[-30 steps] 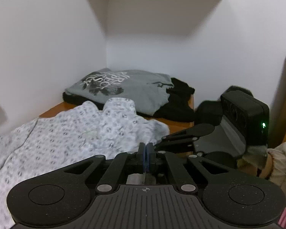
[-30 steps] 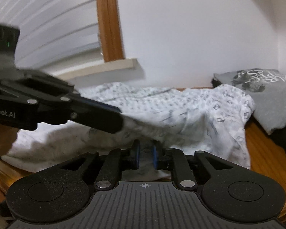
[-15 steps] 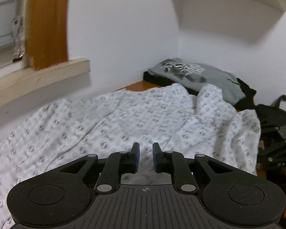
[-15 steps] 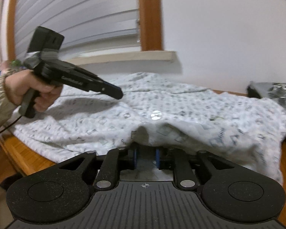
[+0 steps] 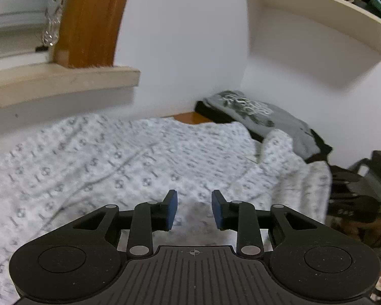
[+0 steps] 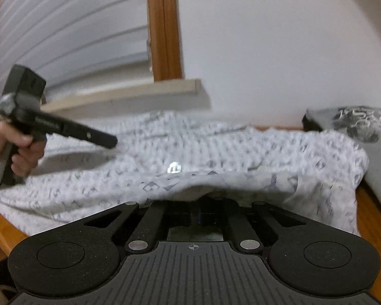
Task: Fold clothes
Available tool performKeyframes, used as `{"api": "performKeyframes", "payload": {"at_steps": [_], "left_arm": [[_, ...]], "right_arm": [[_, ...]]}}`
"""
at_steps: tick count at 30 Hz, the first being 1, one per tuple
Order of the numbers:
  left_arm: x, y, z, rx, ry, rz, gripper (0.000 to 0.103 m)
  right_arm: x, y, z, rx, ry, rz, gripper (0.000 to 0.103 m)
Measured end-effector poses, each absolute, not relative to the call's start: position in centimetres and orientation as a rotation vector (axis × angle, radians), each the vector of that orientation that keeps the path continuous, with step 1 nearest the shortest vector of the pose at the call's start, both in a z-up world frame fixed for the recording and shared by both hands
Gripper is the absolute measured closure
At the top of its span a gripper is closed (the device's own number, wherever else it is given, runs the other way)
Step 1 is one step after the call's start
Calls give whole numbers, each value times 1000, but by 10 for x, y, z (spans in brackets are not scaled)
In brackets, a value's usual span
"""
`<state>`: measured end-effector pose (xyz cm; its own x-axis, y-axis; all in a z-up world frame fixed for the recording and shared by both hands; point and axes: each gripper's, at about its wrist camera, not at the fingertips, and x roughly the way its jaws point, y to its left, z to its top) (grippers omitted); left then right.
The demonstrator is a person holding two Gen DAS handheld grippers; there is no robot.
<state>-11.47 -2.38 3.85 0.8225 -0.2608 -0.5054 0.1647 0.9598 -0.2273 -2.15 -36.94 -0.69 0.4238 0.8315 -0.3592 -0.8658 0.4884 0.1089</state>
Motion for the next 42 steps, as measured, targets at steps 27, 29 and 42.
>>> {"api": "performKeyframes", "payload": {"at_steps": [27, 29, 42], "left_arm": [[-85, -31, 24, -171, 635, -325, 101], [-91, -27, 28, -200, 573, -296, 102], [-92, 2, 29, -311, 577, -189, 84]], "right_arm": [[-27, -374, -13, -253, 326, 1117, 92], [-26, -376, -15, -233, 326, 1117, 92], [-17, -392, -24, -92, 342, 1060, 101]]}}
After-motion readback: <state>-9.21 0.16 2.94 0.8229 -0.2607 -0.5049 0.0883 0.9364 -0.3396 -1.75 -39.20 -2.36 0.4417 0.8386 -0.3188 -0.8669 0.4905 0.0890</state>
